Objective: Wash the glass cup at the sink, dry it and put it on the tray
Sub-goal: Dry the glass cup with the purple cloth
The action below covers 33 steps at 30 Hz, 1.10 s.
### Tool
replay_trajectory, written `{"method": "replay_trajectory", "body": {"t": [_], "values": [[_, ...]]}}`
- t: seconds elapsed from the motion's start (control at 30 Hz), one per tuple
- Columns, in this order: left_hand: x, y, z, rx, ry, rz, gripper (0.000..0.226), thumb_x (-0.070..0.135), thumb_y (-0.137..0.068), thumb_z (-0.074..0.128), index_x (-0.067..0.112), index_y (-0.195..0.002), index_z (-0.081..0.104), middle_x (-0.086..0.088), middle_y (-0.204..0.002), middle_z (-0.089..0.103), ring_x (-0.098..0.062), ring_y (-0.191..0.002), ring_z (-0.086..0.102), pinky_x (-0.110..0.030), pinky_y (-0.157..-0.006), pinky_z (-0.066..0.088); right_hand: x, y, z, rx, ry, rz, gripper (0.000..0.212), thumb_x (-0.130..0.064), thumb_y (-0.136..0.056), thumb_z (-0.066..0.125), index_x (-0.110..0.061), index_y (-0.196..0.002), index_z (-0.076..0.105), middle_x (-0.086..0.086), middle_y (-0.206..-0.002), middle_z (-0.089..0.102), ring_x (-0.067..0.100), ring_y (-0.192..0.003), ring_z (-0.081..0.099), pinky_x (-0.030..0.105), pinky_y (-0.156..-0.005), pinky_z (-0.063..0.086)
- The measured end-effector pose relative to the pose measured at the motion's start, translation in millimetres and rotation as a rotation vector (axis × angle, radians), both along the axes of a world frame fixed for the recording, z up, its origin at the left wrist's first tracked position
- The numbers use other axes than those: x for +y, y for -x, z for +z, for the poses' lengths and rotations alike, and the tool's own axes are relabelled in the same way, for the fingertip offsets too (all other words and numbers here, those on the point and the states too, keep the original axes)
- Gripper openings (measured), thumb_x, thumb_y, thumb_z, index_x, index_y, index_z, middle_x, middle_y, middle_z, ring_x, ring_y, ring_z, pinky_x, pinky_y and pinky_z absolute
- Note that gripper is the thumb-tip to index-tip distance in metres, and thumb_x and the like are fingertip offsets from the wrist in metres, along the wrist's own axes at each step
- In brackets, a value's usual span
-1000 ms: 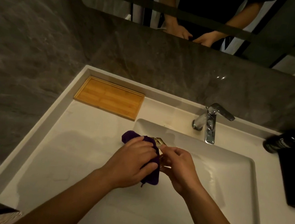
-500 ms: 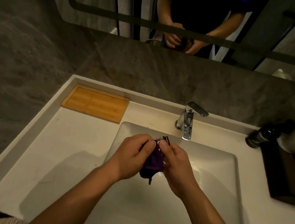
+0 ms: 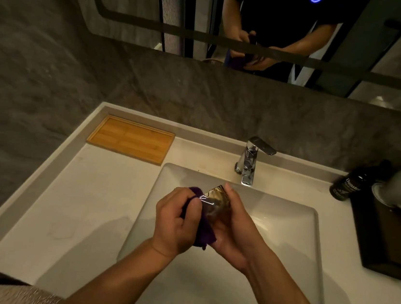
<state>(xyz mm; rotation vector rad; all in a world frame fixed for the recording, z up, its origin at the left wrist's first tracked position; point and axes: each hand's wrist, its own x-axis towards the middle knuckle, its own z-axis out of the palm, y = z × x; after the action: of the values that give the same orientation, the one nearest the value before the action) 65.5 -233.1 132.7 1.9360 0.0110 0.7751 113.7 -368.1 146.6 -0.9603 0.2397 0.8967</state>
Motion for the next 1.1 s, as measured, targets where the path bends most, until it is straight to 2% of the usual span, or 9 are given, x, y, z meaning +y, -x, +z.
{"method": "replay_trajectory", "body": {"t": [0.17,0.23,0.4,0.5,0.67,0.83,0.9,1.03,1.1], "values": [[3,-12,11,0.244,-0.24,-0.046,0.038,0.041,-0.095,0.043,0.016,-0.072,0.059,0.007,-0.062,0.056,-0.016,-0.057,0.053,-0.028,-0.054,0.041,-8,-3,3,-0.392,0.239,0.055,0.06,-0.065,-0.085,0.066,-0.012,-0.111,0.081,0.022,-0.113,0.078,0.035,-0.104,0.076,0.039,-0.085,0.065],[-1,-13,17,0.21,-0.215,-0.047,0.035,0.039,-0.096,0.047,0.016,-0.075,0.062,0.005,-0.064,0.06,-0.014,-0.061,0.058,-0.03,-0.054,0.047,-6,-2,2,-0.349,0.209,0.009,0.054,-0.06,-0.089,0.064,-0.012,-0.111,0.081,0.031,-0.119,0.073,0.045,-0.114,0.07,0.05,-0.093,0.062],[-20,-5,11,0.0,0.014,0.057,0.028,0.028,-0.093,0.045,0.01,-0.078,0.06,0.003,-0.068,0.058,-0.001,-0.063,0.052,-0.007,-0.058,0.038,-4,-1,-1,0.057,-0.061,-0.064,0.063,-0.063,-0.091,0.066,-0.007,-0.117,0.081,0.022,-0.117,0.078,0.032,-0.104,0.079,0.046,-0.092,0.062],[-18,-8,6,0.108,0.044,0.014,0.03,0.034,-0.094,0.043,0.014,-0.078,0.058,0.009,-0.065,0.056,-0.002,-0.062,0.055,-0.009,-0.056,0.039,-9,-6,-5,-0.053,0.043,-0.05,0.062,-0.064,-0.091,0.063,-0.009,-0.115,0.081,0.02,-0.114,0.079,0.03,-0.104,0.079,0.044,-0.087,0.063],[-5,-24,10,0.252,-0.122,-0.099,0.036,0.043,-0.094,0.047,0.013,-0.081,0.063,-0.001,-0.067,0.063,-0.015,-0.064,0.06,-0.039,-0.056,0.051,-13,-9,-5,-0.281,0.184,-0.016,0.064,-0.064,-0.082,0.069,-0.01,-0.117,0.079,0.024,-0.12,0.077,0.038,-0.117,0.073,0.054,-0.097,0.062],[-19,-17,5,0.013,0.05,0.037,0.029,0.031,-0.095,0.048,0.01,-0.082,0.063,0.003,-0.069,0.061,-0.01,-0.063,0.059,-0.017,-0.054,0.045,-7,-5,-8,0.039,-0.052,-0.079,0.064,-0.059,-0.089,0.07,-0.006,-0.125,0.077,0.024,-0.126,0.076,0.034,-0.112,0.077,0.046,-0.088,0.063],[-19,-14,1,0.038,0.086,0.031,0.026,0.032,-0.094,0.047,0.013,-0.083,0.061,0.007,-0.07,0.059,-0.007,-0.063,0.057,-0.013,-0.056,0.043,-9,-5,-12,0.064,-0.05,-0.063,0.063,-0.06,-0.092,0.065,-0.008,-0.126,0.077,0.024,-0.128,0.075,0.033,-0.112,0.077,0.047,-0.09,0.062],[-6,-21,2,0.238,-0.123,-0.091,0.03,0.041,-0.094,0.047,0.018,-0.08,0.061,0.009,-0.066,0.057,-0.011,-0.063,0.059,-0.027,-0.054,0.049,-13,-10,-9,-0.293,0.249,0.012,0.059,-0.069,-0.084,0.064,-0.019,-0.111,0.083,0.017,-0.116,0.079,0.027,-0.105,0.077,0.04,-0.085,0.064],[-3,-25,4,0.237,-0.191,-0.107,0.031,0.041,-0.094,0.049,0.017,-0.08,0.063,0.006,-0.066,0.06,-0.015,-0.063,0.06,-0.035,-0.056,0.051,-9,-9,-8,-0.339,0.265,0.024,0.06,-0.073,-0.076,0.068,-0.024,-0.107,0.084,0.012,-0.112,0.081,0.029,-0.108,0.076,0.042,-0.088,0.065]]}}
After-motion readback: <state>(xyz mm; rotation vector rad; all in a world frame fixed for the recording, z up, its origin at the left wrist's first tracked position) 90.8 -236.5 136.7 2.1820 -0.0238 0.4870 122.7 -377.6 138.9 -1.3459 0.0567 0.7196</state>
